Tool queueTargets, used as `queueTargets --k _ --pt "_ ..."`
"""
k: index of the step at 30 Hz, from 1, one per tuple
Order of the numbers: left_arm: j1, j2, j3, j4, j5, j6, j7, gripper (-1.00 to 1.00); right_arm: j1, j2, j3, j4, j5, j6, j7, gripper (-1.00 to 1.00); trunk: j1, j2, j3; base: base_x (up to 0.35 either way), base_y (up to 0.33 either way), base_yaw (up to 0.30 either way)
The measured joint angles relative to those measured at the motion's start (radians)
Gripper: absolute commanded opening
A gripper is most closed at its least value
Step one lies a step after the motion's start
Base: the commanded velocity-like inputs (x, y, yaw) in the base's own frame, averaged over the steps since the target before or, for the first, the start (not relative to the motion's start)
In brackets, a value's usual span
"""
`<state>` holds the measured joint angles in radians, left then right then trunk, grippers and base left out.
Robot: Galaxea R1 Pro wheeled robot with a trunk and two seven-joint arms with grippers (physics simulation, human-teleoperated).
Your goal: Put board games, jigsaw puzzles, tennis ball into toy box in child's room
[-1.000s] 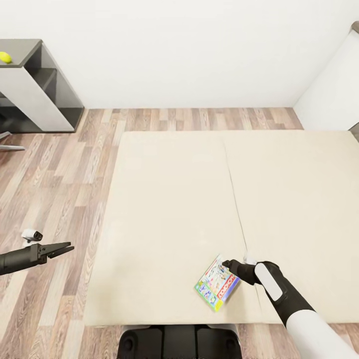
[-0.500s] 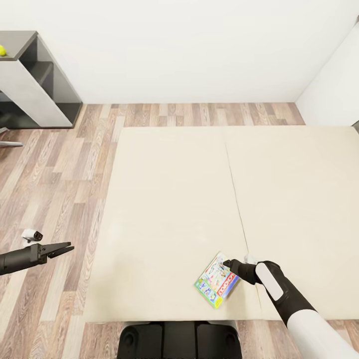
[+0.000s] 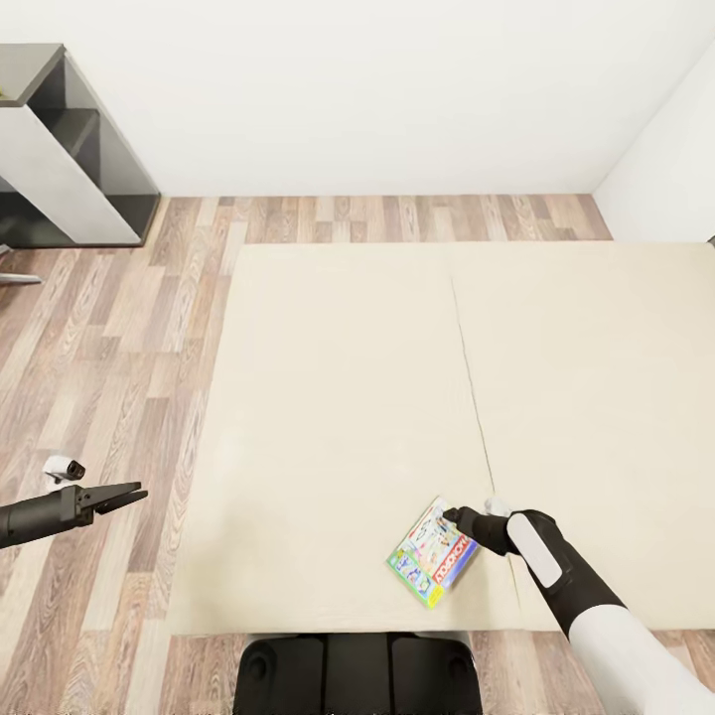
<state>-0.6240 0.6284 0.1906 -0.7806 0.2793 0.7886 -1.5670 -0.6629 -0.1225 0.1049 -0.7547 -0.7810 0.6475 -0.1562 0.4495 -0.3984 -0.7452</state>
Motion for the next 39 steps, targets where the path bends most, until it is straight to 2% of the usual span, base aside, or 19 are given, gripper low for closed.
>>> queueTargets --k 39 --pt "0.0 -0.001 0.0 0.0 -0.001 0.0 0.0 1.0 -0.003 0.007 0.001 0.0 0.0 -0.001 0.0 1.0 0.0 0.0 -0.064 0.0 0.0 0.0"
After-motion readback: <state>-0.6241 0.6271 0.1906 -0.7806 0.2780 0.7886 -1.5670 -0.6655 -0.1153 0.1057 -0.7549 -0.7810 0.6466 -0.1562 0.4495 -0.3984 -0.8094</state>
